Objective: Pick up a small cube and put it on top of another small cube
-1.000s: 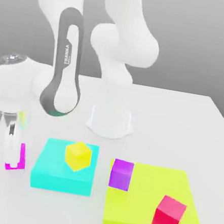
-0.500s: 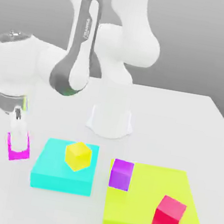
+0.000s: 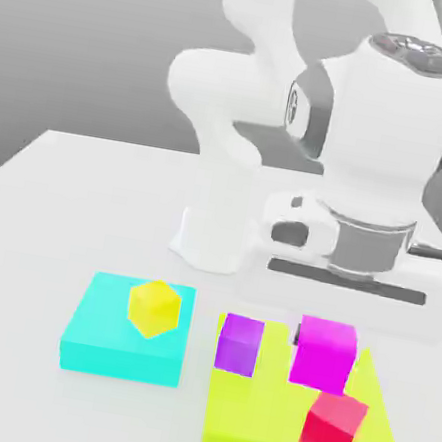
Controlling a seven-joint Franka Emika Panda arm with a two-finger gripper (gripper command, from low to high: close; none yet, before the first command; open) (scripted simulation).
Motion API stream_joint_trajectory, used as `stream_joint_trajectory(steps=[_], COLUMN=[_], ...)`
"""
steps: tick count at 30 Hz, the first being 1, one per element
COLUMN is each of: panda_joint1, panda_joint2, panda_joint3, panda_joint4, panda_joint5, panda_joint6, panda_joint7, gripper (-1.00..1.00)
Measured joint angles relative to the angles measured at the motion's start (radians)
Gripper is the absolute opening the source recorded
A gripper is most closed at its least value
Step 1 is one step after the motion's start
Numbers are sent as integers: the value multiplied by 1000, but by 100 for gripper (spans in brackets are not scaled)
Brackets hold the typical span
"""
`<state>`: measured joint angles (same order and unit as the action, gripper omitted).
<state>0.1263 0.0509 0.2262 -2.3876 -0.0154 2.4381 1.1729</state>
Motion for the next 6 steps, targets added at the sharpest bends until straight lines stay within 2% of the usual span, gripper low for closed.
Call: stream_joint_trajectory(steps=[2, 3, 6], panda_joint1=[-12, -11, -11], panda_joint2=[61, 81, 81], panda_joint3=[-13, -16, -16], panda_joint4=[-11, -15, -15], panda_joint5=[-22, -30, -30], panda_joint6=[69, 93, 93], panda_joint7=[14, 20, 20], gripper=[-100, 100, 100])
